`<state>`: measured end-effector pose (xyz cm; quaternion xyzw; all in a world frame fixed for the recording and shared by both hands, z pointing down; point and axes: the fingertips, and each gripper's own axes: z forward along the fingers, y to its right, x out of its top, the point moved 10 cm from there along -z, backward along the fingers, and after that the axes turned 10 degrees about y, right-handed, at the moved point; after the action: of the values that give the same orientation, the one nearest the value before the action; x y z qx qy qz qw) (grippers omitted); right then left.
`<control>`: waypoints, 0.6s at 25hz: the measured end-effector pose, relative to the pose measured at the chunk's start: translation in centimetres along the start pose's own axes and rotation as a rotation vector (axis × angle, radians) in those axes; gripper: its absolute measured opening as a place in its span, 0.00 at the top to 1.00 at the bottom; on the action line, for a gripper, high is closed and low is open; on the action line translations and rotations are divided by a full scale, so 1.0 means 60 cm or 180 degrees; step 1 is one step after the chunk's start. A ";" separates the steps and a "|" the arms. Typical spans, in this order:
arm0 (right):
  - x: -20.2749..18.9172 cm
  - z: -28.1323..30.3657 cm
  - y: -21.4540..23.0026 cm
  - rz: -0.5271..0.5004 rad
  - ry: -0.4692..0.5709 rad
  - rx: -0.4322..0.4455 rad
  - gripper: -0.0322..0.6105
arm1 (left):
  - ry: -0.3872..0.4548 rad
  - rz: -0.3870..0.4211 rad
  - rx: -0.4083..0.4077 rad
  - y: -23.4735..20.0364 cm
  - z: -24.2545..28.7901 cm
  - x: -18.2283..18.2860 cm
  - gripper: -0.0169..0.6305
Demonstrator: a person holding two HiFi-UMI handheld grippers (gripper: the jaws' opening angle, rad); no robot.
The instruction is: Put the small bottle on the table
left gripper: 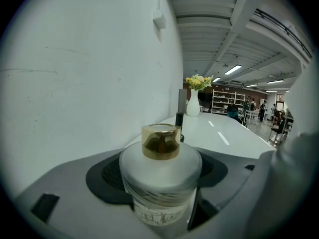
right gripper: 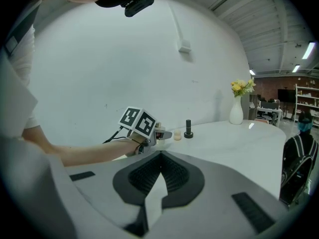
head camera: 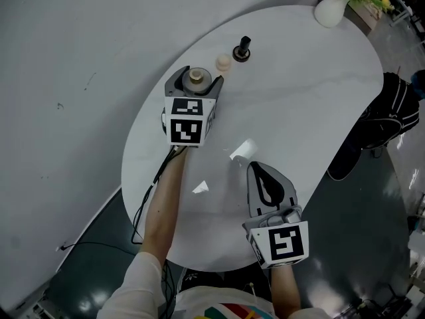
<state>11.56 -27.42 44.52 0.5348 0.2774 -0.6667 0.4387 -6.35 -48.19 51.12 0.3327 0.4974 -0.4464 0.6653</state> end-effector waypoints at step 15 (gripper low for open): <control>-0.022 0.005 0.010 0.0121 -0.0063 0.0018 0.93 | 0.0016 0.0001 0.0107 -0.009 0.009 -0.021 0.43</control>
<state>11.99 -27.58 45.95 0.5346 0.2610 -0.6643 0.4525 -6.78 -48.55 52.49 0.3451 0.4915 -0.4537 0.6584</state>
